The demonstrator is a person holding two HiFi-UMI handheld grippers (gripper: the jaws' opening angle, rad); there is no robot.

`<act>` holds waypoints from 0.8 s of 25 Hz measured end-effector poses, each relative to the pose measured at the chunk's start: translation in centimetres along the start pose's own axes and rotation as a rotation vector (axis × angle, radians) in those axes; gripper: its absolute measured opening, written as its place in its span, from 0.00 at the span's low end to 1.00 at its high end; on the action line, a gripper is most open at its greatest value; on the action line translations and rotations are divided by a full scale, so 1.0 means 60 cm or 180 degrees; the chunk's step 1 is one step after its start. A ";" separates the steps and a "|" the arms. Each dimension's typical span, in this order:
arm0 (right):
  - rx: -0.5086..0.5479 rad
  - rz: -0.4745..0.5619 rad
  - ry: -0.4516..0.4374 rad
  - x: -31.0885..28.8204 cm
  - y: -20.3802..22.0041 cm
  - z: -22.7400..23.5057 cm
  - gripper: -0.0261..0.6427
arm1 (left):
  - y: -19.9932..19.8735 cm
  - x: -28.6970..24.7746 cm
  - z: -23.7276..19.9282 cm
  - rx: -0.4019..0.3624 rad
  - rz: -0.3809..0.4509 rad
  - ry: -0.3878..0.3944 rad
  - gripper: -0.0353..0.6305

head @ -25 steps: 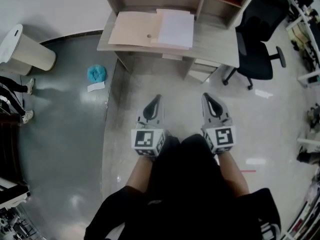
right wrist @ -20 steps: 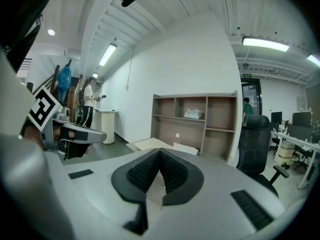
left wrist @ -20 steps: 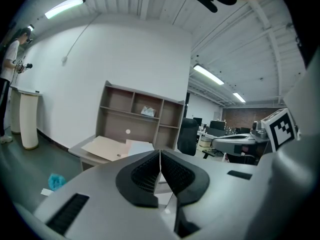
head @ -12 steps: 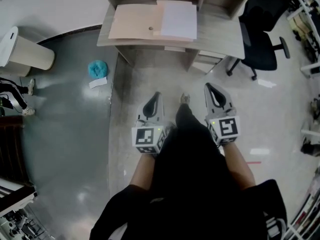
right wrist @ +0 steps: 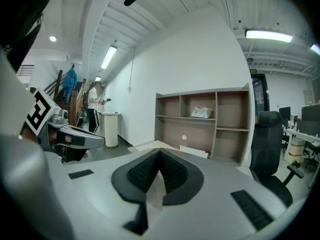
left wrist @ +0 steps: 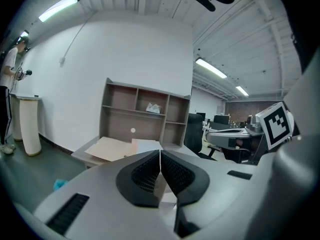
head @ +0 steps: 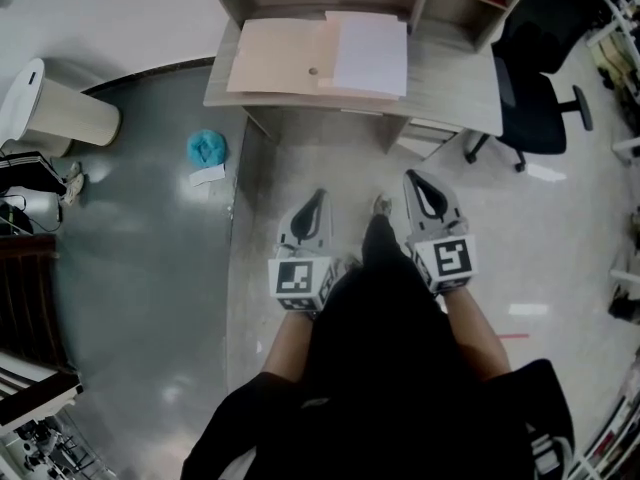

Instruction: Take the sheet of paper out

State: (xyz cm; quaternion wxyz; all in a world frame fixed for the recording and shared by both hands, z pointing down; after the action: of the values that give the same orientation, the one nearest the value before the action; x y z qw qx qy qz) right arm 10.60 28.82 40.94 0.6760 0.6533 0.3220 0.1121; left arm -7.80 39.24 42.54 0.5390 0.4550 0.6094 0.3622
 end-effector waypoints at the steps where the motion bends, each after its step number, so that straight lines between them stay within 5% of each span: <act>1: -0.0017 -0.0010 0.0006 -0.007 0.000 0.006 0.06 | -0.002 -0.010 -0.001 -0.0014 -0.0017 0.0011 0.13; 20: -0.0463 -0.0172 -0.0100 -0.191 -0.018 0.225 0.06 | -0.076 -0.286 -0.011 -0.0106 -0.0452 0.0090 0.12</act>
State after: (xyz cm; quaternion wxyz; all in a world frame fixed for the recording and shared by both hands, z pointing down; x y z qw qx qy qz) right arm 9.36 11.14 42.38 0.7294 0.5952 0.3198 0.1066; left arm -9.09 21.55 43.99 0.5622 0.3963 0.6415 0.3395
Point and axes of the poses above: the fingertips, and each gripper's own axes: x backward along the fingers, z to its right, y out of its underside, the point moved 7 cm from there along x, backward along the fingers, and after that the axes turned 1 degree about -z, right-handed, at the moved point
